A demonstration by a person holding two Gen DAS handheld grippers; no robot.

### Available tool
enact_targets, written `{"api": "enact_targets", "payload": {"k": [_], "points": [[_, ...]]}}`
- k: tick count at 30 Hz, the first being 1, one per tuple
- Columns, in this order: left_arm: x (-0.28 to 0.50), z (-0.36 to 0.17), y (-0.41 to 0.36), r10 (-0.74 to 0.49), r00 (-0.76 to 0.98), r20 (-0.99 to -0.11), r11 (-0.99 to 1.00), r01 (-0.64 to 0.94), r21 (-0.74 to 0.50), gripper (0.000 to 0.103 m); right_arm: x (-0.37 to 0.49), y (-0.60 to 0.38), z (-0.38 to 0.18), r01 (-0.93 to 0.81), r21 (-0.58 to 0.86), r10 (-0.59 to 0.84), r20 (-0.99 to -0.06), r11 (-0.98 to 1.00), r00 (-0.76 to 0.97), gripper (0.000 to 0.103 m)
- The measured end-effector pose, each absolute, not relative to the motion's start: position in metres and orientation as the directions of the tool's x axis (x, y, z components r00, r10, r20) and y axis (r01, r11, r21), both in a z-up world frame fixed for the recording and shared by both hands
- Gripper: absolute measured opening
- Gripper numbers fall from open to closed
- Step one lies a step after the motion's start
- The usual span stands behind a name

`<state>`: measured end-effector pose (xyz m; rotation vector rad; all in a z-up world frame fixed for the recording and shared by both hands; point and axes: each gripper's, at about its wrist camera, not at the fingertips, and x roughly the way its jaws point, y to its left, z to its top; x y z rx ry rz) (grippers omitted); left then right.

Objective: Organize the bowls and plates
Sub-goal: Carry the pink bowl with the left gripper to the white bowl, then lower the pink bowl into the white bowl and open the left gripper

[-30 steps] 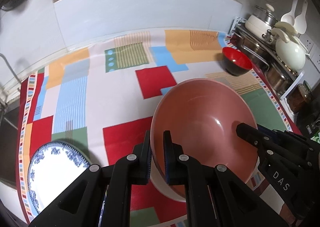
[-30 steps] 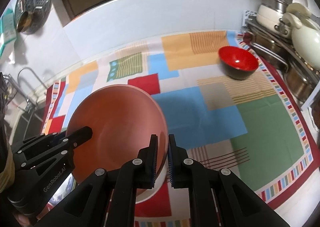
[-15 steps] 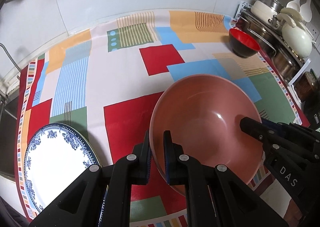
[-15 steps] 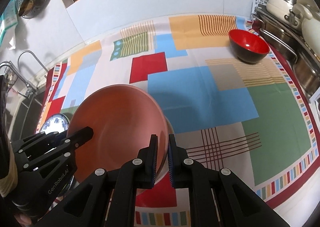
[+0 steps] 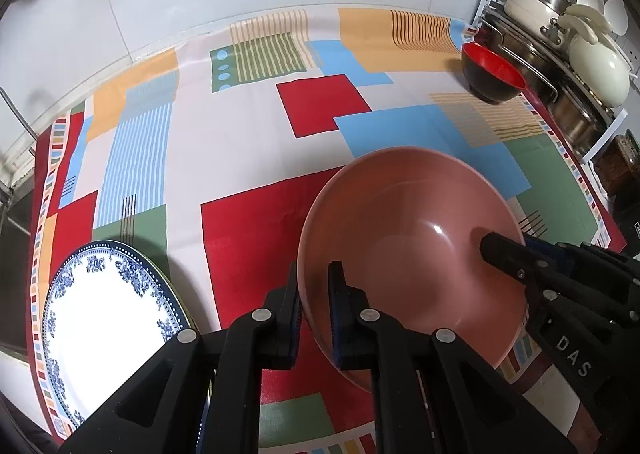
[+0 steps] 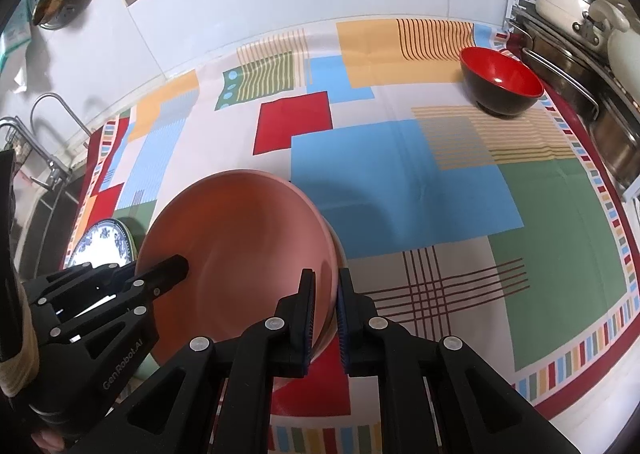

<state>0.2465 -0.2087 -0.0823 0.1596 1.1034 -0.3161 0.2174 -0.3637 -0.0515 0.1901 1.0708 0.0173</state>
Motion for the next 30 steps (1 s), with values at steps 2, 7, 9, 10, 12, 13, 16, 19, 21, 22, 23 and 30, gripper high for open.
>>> {"api": "enact_targets", "payload": {"k": [2, 7, 9, 10, 12, 13, 16, 19, 21, 22, 23, 30], "points": [[0.247, -0.082, -0.209, -0.173, 0.412, -0.895, 0.943, 0.331, -0.03, 0.014, 0.218, -0.364, -0.054, 0.079, 0.169, 0.112, -0.873, 0.982, 0.475, 0.012], [0.248, -0.082, -0.209, -0.173, 0.414, -0.894, 0.942, 0.334, -0.028, 0.024, 0.217, -0.365, -0.054, 0.082, 0.18, 0.12, -0.872, 0.98, 0.475, 0.012], [0.248, -0.08, -0.21, -0.168, 0.427, -0.889, 0.943, 0.333, -0.019, 0.029, 0.217, -0.365, -0.055, 0.082, 0.175, 0.116, -0.873, 0.981, 0.474, 0.012], [0.248, -0.079, -0.21, -0.165, 0.435, -0.885, 0.943, 0.334, -0.011, 0.033, 0.217, -0.365, -0.055, 0.085, 0.171, 0.111, -0.874, 0.982, 0.473, 0.015], [0.247, -0.076, -0.211, -0.163, 0.445, -0.88, 0.941, 0.337, -0.004, 0.035, 0.217, -0.366, -0.055, 0.087, 0.171, 0.109, -0.87, 0.981, 0.48, 0.024], [0.247, -0.075, -0.211, -0.165, 0.448, -0.879, 0.941, 0.338, -0.005, 0.036, 0.216, -0.367, -0.054, 0.085, 0.177, 0.115, -0.868, 0.981, 0.483, 0.03], [0.246, -0.069, -0.211, -0.171, 0.457, -0.873, 0.941, 0.339, -0.007, 0.038, 0.214, -0.367, -0.05, 0.085, 0.184, 0.117, -0.857, 0.979, 0.501, 0.035], [0.248, -0.063, -0.21, -0.18, 0.471, -0.864, 0.941, 0.339, -0.012, 0.044, 0.213, -0.369, -0.045, 0.092, 0.188, 0.115, -0.848, 0.978, 0.517, 0.035], [0.249, -0.058, -0.211, -0.181, 0.485, -0.856, 0.94, 0.341, -0.006, 0.044, 0.212, -0.373, -0.042, 0.106, 0.193, 0.109, -0.842, 0.975, 0.529, 0.04], [0.251, -0.055, -0.212, -0.181, 0.494, -0.85, 0.939, 0.343, 0.0, 0.045, 0.212, -0.374, -0.041, 0.114, 0.193, 0.103, -0.838, 0.975, 0.535, 0.044], [0.252, -0.052, -0.213, -0.179, 0.502, -0.846, 0.938, 0.345, 0.006, 0.046, 0.212, -0.378, -0.039, 0.129, 0.186, 0.086, -0.831, 0.974, 0.549, 0.046], [0.266, -0.035, -0.23, -0.221, 0.529, -0.819, 0.916, 0.4, 0.011, 0.054, 0.217, -0.404, -0.028, 0.199, 0.157, 0.01, -0.809, 0.967, 0.587, 0.048]]}}
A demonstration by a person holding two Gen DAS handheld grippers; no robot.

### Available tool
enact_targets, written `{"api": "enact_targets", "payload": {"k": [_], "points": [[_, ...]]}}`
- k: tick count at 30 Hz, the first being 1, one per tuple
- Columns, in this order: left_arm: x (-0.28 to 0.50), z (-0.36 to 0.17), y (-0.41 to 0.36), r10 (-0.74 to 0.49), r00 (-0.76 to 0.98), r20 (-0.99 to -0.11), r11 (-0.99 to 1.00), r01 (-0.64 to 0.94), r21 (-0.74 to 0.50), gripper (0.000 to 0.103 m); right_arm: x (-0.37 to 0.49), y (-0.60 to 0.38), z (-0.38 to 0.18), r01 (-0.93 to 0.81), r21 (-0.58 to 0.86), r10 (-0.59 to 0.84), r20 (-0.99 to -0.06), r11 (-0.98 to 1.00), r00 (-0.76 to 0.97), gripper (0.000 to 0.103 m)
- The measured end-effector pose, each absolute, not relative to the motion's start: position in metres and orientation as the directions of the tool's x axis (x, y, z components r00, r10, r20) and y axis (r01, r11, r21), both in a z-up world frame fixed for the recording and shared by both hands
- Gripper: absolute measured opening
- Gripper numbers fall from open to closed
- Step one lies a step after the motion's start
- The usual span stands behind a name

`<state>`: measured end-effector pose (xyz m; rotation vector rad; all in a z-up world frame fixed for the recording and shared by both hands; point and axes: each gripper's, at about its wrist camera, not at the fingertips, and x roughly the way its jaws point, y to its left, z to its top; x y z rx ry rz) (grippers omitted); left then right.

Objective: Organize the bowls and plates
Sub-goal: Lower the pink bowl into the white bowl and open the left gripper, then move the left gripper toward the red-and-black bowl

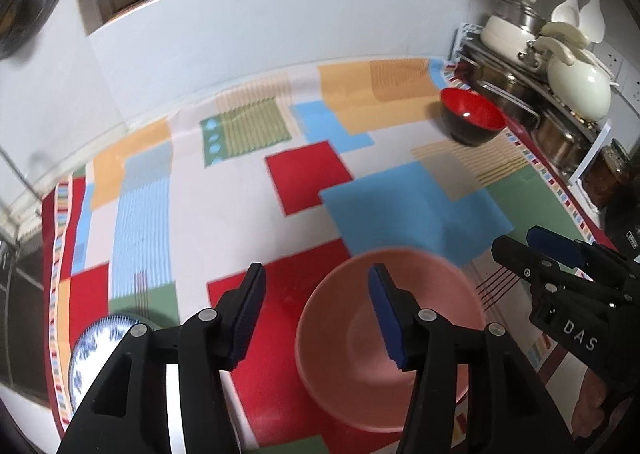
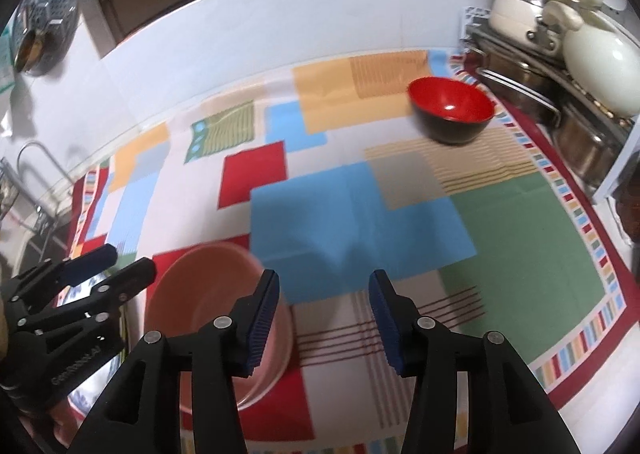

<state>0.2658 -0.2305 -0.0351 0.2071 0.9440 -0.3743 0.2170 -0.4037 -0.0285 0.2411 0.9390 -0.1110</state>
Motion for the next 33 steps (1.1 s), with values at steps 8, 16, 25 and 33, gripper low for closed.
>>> {"api": "enact_targets", "payload": {"k": [8, 16, 25, 33], "points": [[0.291, -0.009, -0.267, -0.283, 0.567, -0.774, 0.876, 0.482, 0.033, 0.068, 0.23, -0.439, -0.009, 0.265, 0.136, -0.068, -0.769, 0.955, 0.636, 0.048], [0.322, 0.007, -0.302, -0.329, 0.578, -0.747, 0.84, 0.541, 0.049, 0.08, 0.246, -0.471, 0.006, 0.323, 0.114, -0.141, -0.731, 0.939, 0.668, 0.048], [0.363, 0.005, -0.356, -0.363, 0.559, -0.745, 0.788, 0.611, 0.074, 0.08, 0.275, -0.51, 0.009, 0.382, 0.108, -0.2, -0.705, 0.918, 0.681, 0.048], [0.399, -0.007, -0.403, -0.383, 0.519, -0.764, 0.741, 0.666, 0.081, 0.08, 0.299, -0.551, -0.005, 0.457, 0.123, -0.251, -0.696, 0.881, 0.672, 0.048]]}}
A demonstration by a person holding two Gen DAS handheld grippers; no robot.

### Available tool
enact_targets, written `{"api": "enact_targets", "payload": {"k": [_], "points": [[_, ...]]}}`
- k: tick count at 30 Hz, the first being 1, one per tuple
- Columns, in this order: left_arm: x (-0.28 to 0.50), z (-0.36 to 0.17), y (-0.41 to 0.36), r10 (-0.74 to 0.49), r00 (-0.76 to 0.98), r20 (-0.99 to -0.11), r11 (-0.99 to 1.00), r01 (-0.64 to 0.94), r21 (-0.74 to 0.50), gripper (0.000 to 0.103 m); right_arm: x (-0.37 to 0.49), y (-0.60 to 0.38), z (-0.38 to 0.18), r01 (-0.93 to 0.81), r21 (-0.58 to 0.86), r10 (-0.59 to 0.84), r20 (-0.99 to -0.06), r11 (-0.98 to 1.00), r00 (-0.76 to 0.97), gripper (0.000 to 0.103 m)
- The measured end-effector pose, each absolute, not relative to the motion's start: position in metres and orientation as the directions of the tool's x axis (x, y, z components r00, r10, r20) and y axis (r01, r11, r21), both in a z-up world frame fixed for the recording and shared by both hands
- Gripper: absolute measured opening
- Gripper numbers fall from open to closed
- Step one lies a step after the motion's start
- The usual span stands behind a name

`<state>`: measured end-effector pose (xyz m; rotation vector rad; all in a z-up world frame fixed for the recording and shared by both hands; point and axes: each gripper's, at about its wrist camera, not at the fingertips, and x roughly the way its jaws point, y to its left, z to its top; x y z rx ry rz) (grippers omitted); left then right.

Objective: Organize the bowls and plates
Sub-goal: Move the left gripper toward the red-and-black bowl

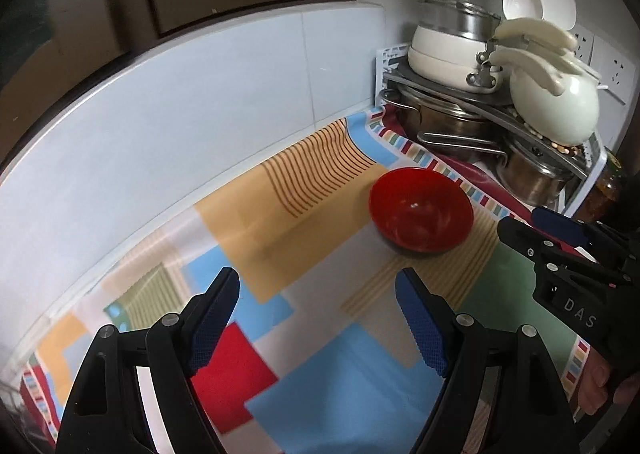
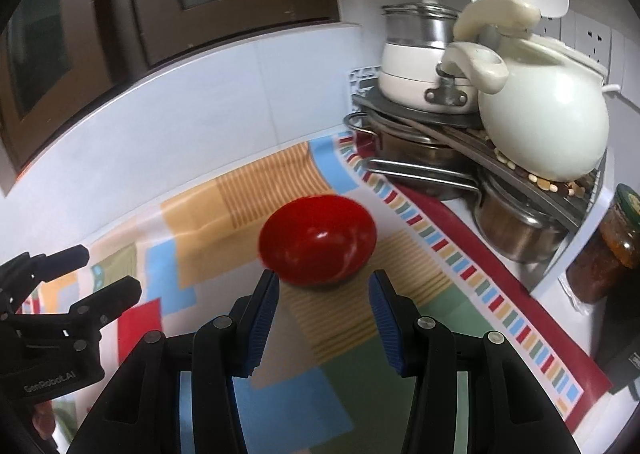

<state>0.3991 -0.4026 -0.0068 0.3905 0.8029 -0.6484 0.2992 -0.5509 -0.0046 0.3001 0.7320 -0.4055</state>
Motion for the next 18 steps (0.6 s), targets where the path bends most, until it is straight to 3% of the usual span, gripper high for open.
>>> {"api": "enact_targets", "payload": {"k": [18], "points": [[0.469, -0.06, -0.497, -0.402, 0.403, -0.822, 0.649, 0.759, 0.054, 0.076, 0.351, -0.612, -0.059, 0.554, 0.132, -0.272, -0.765, 0.822, 0.584, 0.048]]}}
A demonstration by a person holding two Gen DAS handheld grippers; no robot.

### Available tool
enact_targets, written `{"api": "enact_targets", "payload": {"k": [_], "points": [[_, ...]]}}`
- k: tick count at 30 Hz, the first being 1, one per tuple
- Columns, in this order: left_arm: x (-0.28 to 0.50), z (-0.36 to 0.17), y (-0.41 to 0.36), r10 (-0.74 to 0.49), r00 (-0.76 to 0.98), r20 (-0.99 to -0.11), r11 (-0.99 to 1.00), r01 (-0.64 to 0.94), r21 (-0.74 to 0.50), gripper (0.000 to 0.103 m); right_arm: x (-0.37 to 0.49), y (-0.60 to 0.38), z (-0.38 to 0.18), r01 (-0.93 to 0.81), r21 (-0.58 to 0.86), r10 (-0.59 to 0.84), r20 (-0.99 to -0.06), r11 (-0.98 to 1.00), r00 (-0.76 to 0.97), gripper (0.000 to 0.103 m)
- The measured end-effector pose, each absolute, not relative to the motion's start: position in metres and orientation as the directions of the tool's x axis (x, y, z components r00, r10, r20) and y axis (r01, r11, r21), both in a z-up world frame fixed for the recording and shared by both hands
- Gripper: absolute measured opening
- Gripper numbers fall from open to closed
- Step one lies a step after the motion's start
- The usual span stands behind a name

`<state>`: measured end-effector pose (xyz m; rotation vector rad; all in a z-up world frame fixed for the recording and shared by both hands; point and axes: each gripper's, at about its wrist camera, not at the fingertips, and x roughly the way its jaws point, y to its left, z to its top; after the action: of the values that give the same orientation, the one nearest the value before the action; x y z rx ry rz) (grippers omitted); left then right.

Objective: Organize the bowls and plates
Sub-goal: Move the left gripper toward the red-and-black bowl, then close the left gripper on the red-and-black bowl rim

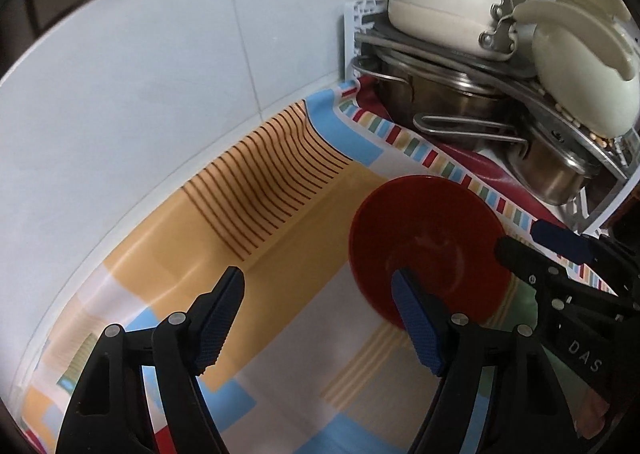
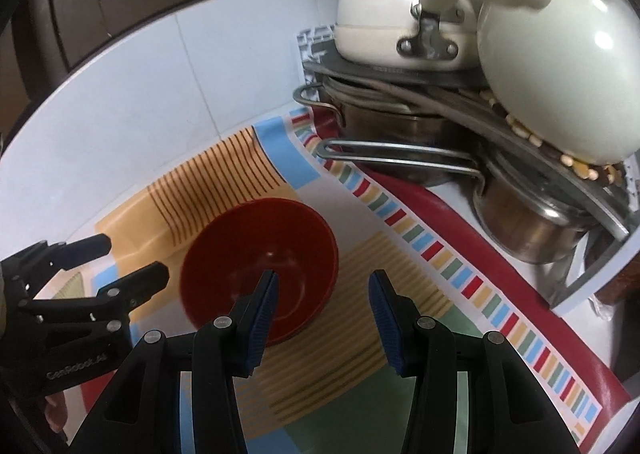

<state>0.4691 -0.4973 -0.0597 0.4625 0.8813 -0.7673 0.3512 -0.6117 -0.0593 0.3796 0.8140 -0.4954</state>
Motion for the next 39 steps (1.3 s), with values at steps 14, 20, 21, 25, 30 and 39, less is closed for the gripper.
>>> {"api": "enact_targets", "payload": {"k": [14, 20, 21, 25, 30, 39], "points": [[0.488, -0.101, -0.53, -0.377, 0.325, -0.867, 0.627, 0.779, 0.02, 0.048, 0.371, -0.625, -0.095, 0.559, 0.139, -0.23, -0.811, 0.817, 0.538, 0.031], [0.487, -0.106, -0.538, -0.385, 0.276, -0.881, 0.609, 0.793, -0.018, 0.026, 0.374, -0.624, -0.099, 0.542, 0.156, -0.201, -0.817, 0.826, 0.54, 0.02], [0.486, -0.106, -0.539, -0.388, 0.27, -0.881, 0.605, 0.796, -0.022, 0.021, 0.375, -0.624, -0.099, 0.541, 0.149, -0.204, -0.818, 0.827, 0.538, 0.02], [0.483, -0.106, -0.543, -0.386, 0.266, -0.883, 0.597, 0.802, -0.019, 0.014, 0.377, -0.625, -0.098, 0.541, 0.152, -0.2, -0.82, 0.827, 0.536, 0.019], [0.482, -0.103, -0.539, -0.386, 0.272, -0.882, 0.609, 0.793, -0.022, 0.013, 0.378, -0.626, -0.099, 0.55, 0.154, -0.197, -0.827, 0.821, 0.526, 0.017], [0.465, -0.078, -0.515, -0.393, 0.309, -0.866, 0.636, 0.771, -0.013, 0.013, 0.367, -0.607, -0.082, 0.538, 0.163, -0.188, -0.822, 0.827, 0.538, 0.017]]}}
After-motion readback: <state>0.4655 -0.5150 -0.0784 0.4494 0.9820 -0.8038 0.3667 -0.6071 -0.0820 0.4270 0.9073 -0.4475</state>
